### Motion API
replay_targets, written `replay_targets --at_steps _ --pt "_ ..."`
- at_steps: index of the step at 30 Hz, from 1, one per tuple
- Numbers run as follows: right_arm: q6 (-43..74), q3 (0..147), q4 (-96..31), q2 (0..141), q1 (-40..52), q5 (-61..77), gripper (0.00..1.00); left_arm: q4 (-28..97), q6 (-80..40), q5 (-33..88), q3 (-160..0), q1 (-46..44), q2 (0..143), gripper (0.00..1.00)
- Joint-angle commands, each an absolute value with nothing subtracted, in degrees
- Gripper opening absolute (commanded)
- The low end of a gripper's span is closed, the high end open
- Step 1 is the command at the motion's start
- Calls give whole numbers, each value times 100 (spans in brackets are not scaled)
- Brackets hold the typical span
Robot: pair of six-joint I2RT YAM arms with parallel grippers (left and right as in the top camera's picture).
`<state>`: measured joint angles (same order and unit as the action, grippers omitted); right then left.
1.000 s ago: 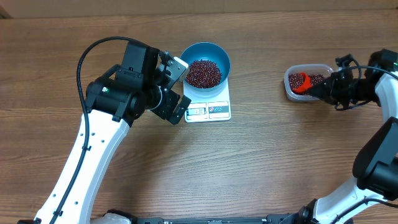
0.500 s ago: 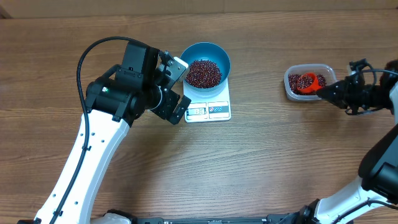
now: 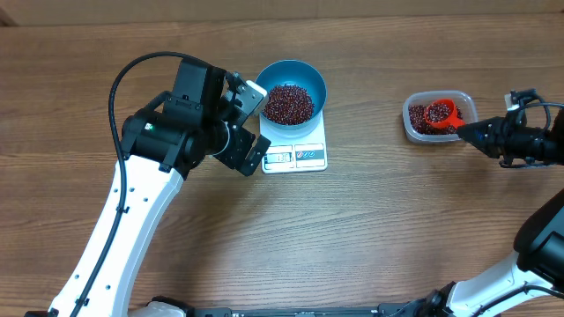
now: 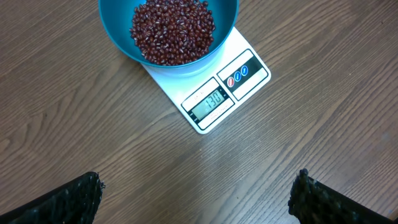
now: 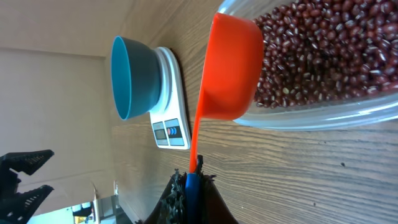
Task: Scoop item into bowl and weigh 150g on scale
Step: 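Scoop a small amount of beans with the red cup using the right gripper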
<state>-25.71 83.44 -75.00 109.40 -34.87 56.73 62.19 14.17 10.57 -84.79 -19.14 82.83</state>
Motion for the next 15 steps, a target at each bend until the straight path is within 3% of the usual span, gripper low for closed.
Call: replay_targets --at_steps 1,15 --pt "-2735 8289 -7485 10965 -3507 5975 4 6217 1566 1142 -8565 -1953 8239 100" --pt "-3179 8300 -7706 10954 -3468 6632 4 6217 1566 1144 -8565 -1953 8239 100"
